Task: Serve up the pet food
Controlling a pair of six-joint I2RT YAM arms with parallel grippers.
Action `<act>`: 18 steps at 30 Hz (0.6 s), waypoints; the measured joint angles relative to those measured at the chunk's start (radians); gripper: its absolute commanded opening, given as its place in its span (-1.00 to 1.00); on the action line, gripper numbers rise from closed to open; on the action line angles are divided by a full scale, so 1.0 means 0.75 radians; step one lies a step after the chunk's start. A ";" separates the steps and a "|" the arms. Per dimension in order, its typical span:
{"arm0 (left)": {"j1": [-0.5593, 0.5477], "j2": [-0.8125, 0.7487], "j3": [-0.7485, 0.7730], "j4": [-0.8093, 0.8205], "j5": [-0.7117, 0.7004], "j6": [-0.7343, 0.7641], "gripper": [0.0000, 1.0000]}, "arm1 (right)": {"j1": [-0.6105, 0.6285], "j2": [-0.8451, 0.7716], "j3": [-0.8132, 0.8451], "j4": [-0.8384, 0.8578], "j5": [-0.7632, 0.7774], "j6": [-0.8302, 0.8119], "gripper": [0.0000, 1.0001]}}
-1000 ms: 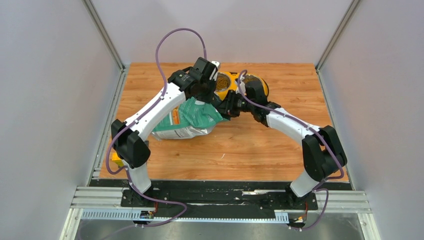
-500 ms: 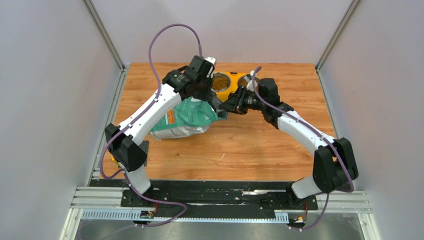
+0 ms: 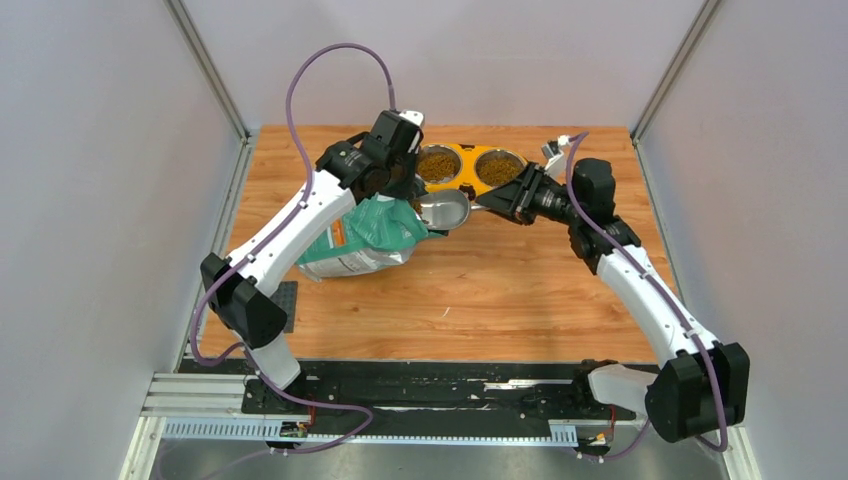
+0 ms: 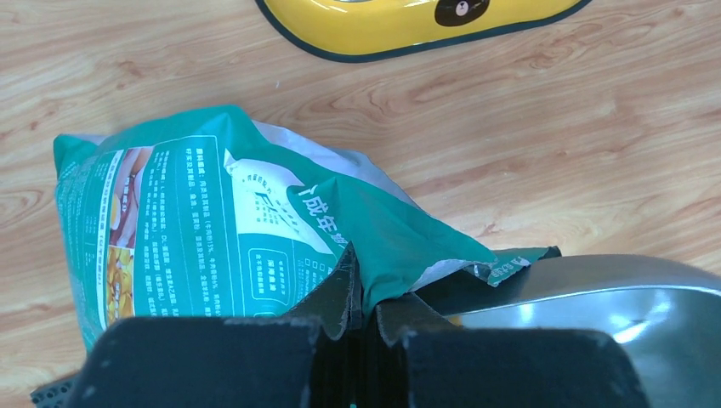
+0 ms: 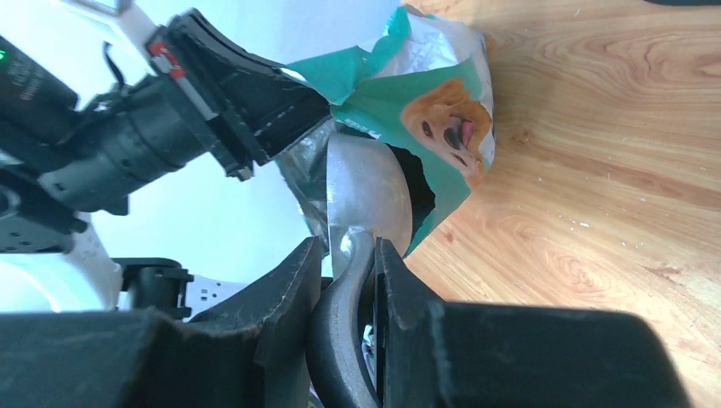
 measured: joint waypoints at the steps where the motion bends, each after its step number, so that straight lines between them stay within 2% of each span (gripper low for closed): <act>1: -0.001 -0.005 -0.006 0.002 -0.005 0.001 -1.00 | -0.017 -0.016 -0.003 0.001 -0.012 0.010 -1.00; 9: 0.004 -0.077 -0.023 -0.004 -0.056 0.015 -1.00 | -0.131 -0.078 -0.033 0.027 -0.118 0.107 -1.00; 18: 0.013 -0.109 -0.028 -0.011 -0.078 0.021 -1.00 | -0.185 -0.079 -0.077 0.099 -0.209 0.202 -1.00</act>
